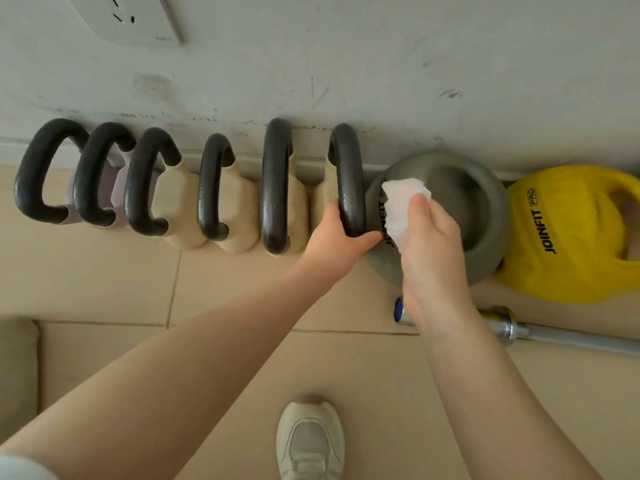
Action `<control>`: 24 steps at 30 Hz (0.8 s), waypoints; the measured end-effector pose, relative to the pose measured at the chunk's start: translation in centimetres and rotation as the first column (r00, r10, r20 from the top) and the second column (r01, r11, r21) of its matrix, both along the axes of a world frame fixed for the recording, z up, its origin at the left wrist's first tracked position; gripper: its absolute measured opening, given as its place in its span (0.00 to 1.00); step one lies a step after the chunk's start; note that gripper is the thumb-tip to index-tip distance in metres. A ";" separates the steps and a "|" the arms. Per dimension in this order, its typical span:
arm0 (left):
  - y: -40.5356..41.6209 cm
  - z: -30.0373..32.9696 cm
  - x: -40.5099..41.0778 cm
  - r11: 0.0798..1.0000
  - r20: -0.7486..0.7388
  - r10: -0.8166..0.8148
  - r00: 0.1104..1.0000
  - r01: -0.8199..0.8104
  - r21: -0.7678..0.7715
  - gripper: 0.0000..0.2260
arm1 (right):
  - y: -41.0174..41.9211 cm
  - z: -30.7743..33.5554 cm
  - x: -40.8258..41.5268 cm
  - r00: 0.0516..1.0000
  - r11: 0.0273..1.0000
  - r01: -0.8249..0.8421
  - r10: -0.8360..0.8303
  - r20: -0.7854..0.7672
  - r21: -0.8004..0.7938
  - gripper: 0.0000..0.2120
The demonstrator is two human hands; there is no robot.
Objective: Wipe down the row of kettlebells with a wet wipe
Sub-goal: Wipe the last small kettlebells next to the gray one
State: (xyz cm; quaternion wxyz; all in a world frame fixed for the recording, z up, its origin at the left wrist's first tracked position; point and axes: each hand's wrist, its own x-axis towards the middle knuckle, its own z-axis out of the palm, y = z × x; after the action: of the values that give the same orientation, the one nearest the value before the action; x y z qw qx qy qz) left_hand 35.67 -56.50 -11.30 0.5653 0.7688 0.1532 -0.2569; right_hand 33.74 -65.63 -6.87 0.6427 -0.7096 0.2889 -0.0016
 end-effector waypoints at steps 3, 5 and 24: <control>0.0 -0.4 0.1 1.000 0.031 0.021 0.999 -0.022 0.018 0.21 | 0.7 -0.6 1.7 1.000 1.000 -0.002 0.002 0.006 -0.014 0.15; 0.6 -0.5 0.2 1.000 0.027 0.012 1.000 -0.011 -0.017 0.20 | 1.5 -1.1 2.7 0.997 0.999 -0.002 0.006 0.074 -0.050 0.13; 4.1 0.1 0.8 0.896 -0.213 0.085 0.973 -0.168 -0.412 0.22 | 3.4 -5.7 2.8 0.990 0.956 -0.013 0.052 0.128 -0.292 0.16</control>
State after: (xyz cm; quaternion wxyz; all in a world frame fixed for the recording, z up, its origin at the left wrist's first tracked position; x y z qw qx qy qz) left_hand 36.48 -52.39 -11.17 0.7181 0.5867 0.1962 -0.3187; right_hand 36.53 -62.20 -12.58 0.5497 -0.7991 0.2297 -0.0813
